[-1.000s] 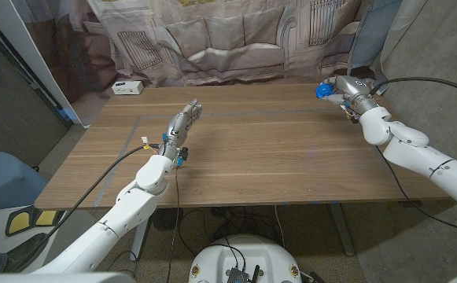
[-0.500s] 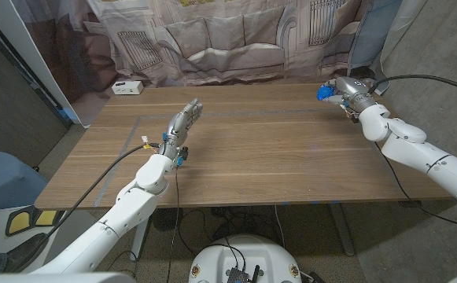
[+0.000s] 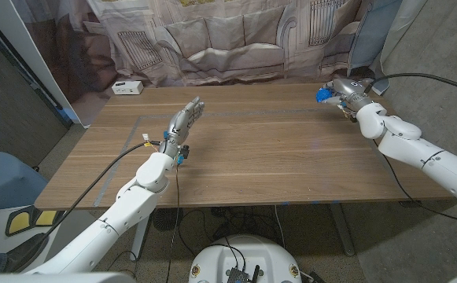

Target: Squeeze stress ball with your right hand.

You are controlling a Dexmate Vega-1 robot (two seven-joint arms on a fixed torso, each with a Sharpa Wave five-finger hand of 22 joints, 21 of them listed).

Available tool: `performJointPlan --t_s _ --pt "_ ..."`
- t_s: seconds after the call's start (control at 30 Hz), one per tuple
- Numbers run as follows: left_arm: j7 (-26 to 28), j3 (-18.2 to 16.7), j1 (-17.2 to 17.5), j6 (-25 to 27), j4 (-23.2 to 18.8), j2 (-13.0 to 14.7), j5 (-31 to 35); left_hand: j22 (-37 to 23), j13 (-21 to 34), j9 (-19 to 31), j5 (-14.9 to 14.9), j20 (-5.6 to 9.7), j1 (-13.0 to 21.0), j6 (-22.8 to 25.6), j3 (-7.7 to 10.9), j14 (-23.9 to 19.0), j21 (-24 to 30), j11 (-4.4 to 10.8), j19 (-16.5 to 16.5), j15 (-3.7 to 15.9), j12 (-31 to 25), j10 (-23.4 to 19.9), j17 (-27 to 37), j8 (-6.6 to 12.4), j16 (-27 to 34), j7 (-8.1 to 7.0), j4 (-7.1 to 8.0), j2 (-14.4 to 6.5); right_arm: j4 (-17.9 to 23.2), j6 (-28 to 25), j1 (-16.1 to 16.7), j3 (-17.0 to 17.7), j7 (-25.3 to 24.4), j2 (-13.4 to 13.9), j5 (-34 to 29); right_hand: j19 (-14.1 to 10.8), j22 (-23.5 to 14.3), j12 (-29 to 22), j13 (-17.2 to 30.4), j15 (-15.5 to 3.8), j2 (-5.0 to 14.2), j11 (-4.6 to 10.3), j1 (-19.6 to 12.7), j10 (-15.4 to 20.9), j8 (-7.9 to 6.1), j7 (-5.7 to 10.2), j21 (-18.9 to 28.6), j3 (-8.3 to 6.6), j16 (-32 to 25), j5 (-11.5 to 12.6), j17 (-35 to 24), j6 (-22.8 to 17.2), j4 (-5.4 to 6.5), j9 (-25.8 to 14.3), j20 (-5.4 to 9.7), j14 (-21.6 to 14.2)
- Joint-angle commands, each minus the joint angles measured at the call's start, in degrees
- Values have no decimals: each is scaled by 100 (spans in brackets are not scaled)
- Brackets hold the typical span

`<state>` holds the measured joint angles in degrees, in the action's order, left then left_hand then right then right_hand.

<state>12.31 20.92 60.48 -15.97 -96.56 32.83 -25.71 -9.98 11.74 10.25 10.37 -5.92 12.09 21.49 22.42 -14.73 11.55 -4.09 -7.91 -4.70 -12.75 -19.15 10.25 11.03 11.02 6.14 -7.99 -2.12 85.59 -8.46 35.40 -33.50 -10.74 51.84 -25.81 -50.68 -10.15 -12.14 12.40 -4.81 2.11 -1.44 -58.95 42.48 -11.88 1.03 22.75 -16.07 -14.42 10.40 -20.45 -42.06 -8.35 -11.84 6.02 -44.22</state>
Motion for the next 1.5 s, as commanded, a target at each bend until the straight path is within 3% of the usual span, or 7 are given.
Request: performJointPlan --t_s 0.03,1.5 --pt "34 -19 31 81 -105 53 28 -26 12 19 -20 40 22 55 39 -35 -12 -24 -38 -13 14 -14 12 -7 -5 13 8 -15 -218 -92 -261 -265 156 -113 -173 -32 -5 -4 15 -245 63 13 -2 37 -33 0 -11 -10 -10 32 -6 -50 18 -20 -8 -65" --pt "80 -58 146 -26 -121 39 71 -25 12 19 -25 95 36 74 39 -62 -9 -30 -74 15 11 -38 12 -6 -4 22 3 -1 -1054 -300 -920 -831 586 -514 -276 -33 -7 13 9 -232 82 -8 54 19 -12 0 -48 20 -26 32 -41 -25 34 -15 -5 -50"
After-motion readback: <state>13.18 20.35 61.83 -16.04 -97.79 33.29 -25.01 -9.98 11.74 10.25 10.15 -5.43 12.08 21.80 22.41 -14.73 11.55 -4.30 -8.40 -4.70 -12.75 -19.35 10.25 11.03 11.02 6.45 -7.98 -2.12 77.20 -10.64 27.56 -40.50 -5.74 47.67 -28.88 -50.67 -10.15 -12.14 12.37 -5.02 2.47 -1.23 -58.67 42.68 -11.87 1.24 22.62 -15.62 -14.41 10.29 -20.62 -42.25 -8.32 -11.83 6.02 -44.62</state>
